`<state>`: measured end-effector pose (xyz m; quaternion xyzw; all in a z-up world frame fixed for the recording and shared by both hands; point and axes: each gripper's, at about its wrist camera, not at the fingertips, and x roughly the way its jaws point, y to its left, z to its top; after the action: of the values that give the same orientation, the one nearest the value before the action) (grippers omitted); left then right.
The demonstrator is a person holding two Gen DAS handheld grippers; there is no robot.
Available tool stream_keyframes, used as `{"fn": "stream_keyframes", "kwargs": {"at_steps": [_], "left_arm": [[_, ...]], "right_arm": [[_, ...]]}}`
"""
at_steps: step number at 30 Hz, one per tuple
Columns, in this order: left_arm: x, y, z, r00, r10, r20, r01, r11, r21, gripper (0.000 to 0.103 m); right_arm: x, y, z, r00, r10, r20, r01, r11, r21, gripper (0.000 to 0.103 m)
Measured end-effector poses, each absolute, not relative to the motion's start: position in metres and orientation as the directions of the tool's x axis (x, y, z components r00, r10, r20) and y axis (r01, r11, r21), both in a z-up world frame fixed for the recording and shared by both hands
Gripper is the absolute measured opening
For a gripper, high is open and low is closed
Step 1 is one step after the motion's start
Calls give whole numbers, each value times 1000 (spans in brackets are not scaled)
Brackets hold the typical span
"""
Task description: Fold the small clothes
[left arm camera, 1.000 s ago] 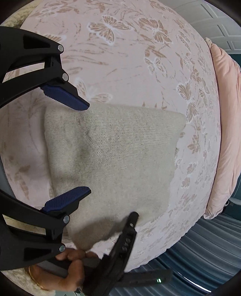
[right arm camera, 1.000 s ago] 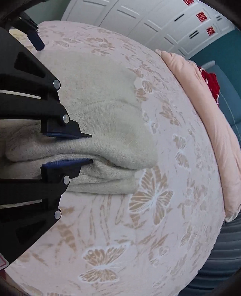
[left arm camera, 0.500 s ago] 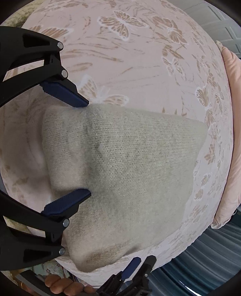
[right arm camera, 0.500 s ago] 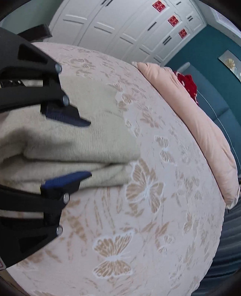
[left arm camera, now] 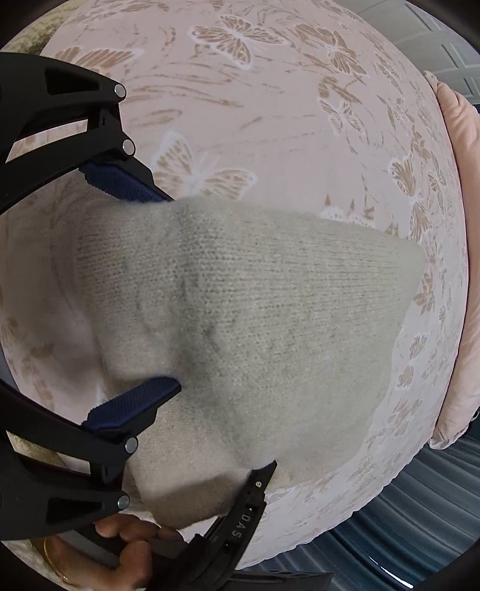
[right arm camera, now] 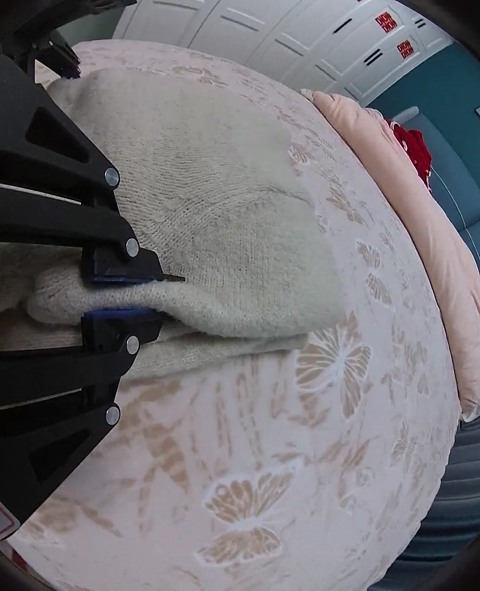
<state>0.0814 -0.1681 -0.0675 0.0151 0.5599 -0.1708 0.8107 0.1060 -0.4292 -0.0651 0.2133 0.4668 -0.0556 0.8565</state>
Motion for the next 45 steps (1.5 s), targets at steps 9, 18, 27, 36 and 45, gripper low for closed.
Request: {"fn": "stream_keyframes", "kwargs": {"at_steps": [9,18,27,36,45], "left_arm": [[85,-150,-59,274,-327,-904,236,934,-266,91],[97,-163,-72,246,-307,-919,243,938,-248,95],[138,-161,-99,157,-501,-851,252,854,-456,98],[122,-161,-73,189,-532,-825,323,827,-460,63],[55,-121,-38,46,-674,-737,332,706,-625,46]], "right_arm": [[57,-431,-28,602,83,-794,337,875,347,74],[46,-427,-79,551,214,-807,376,800,468,87],[87,-429,-94,604,304,-736,321,753,575,98],[81,-438,-83,646,389,-657,304,659,688,38],[-21,-421,-37,680,387,-623,303,625,719,36]]}}
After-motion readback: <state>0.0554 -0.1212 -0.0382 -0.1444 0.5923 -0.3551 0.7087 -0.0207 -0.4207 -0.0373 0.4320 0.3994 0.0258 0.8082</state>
